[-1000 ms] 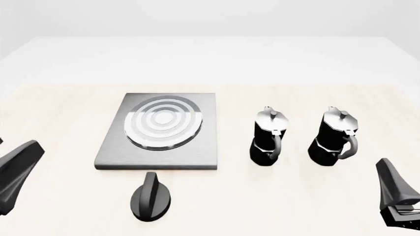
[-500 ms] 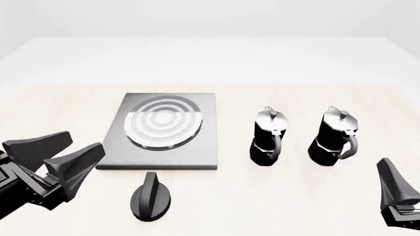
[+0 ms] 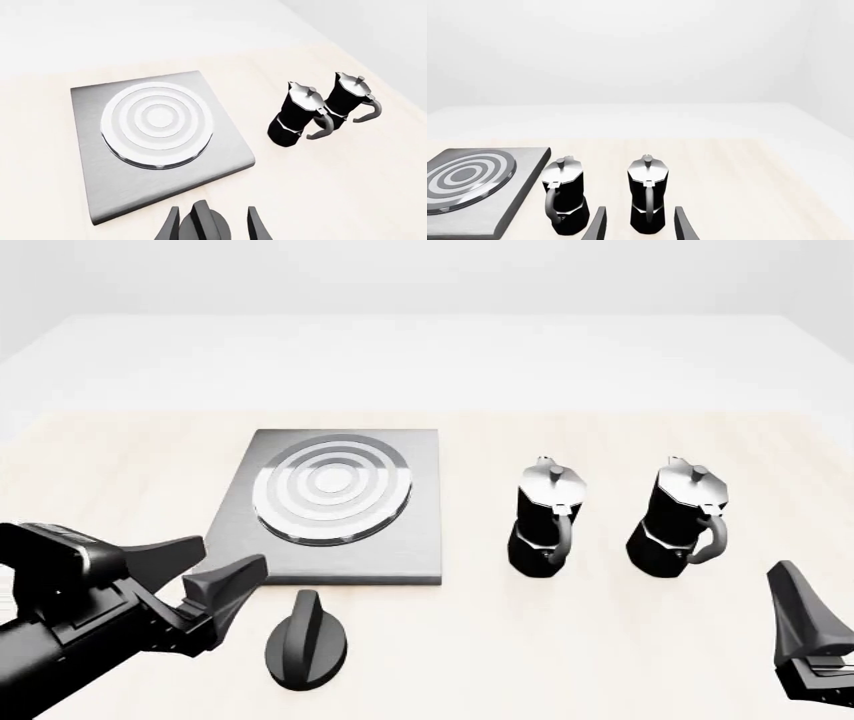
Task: Turn off the stove.
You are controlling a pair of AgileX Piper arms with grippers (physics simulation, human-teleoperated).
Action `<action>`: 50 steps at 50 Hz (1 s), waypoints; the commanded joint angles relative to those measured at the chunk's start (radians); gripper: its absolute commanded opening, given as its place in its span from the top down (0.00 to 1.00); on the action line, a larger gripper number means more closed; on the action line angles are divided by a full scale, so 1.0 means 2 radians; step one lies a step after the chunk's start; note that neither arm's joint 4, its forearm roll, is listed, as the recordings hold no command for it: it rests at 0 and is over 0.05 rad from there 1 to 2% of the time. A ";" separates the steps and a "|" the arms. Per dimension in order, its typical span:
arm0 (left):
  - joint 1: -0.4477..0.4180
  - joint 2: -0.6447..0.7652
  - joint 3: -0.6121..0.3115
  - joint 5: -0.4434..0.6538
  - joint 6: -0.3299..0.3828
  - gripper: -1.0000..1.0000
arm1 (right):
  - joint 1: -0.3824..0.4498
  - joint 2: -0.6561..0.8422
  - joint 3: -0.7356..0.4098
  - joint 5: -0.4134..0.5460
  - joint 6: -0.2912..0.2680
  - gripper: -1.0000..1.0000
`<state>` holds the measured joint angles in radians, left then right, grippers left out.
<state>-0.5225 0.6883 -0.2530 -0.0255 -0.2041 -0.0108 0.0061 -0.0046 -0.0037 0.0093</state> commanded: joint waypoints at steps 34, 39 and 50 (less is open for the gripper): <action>-0.026 0.185 0.047 -0.166 -0.037 0.00 | -0.003 -0.002 0.001 -0.002 0.006 0.00; -0.028 0.196 0.051 -0.177 -0.043 0.00 | -0.003 -0.002 0.001 -0.002 0.006 0.00; -0.021 0.210 0.065 -0.198 -0.054 0.00 | -0.002 -0.002 0.001 -0.002 0.006 0.00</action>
<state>-0.5697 1.0773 -0.1441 -0.3818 -0.2932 -0.0158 0.0026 -0.0035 -0.0074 0.0211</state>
